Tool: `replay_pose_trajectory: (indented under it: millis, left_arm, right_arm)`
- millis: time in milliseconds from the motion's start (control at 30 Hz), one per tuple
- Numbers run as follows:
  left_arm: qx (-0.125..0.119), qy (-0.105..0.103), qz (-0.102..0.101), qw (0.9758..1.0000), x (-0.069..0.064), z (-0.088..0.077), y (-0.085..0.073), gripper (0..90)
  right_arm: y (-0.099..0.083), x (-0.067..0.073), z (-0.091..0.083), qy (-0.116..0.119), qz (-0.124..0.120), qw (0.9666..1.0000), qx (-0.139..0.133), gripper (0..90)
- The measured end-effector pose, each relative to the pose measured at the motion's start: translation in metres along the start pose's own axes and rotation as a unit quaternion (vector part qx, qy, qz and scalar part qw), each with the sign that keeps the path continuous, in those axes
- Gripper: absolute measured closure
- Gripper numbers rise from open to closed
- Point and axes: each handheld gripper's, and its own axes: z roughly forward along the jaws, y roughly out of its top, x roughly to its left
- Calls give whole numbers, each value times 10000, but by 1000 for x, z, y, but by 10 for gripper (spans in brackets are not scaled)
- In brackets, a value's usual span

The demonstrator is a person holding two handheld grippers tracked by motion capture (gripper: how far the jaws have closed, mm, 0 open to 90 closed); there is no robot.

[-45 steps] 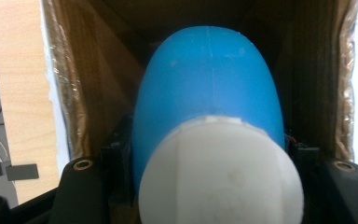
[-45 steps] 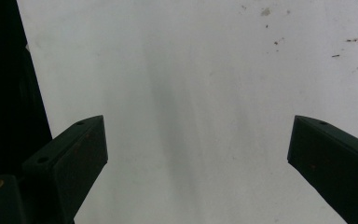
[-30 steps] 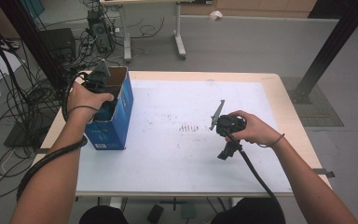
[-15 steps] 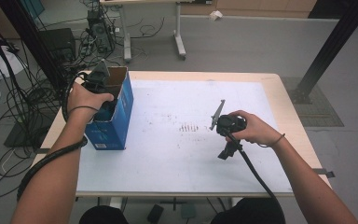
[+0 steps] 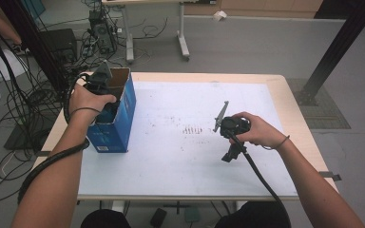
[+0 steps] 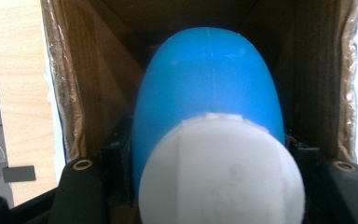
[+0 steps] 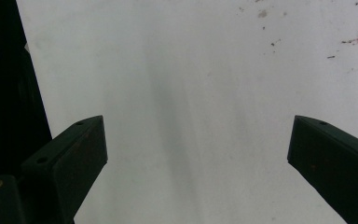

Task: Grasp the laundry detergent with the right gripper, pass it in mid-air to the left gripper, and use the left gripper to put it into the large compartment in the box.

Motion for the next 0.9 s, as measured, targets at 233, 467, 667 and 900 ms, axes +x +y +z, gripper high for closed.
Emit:
replay_pose_trajectory:
  millis: [233,467,667,900]
  left_arm:
    - [-7,9,9,10000,-1,0,0,376]
    - [-6,-8,-3,10000,0,0,0,376]
    - [-12,-11,-5,10000,1,0,-1,376]
    - [-26,-13,0,10000,1,0,-1,376]
  right_arm:
    - [0,0,0,-10,-4,10000,6,48]
    - [0,0,-1,-11,-7,10000,3,46]
    - [0,-1,-2,-29,19,10000,11,47]
    - [1,-1,-1,-37,-22,10000,7,47]
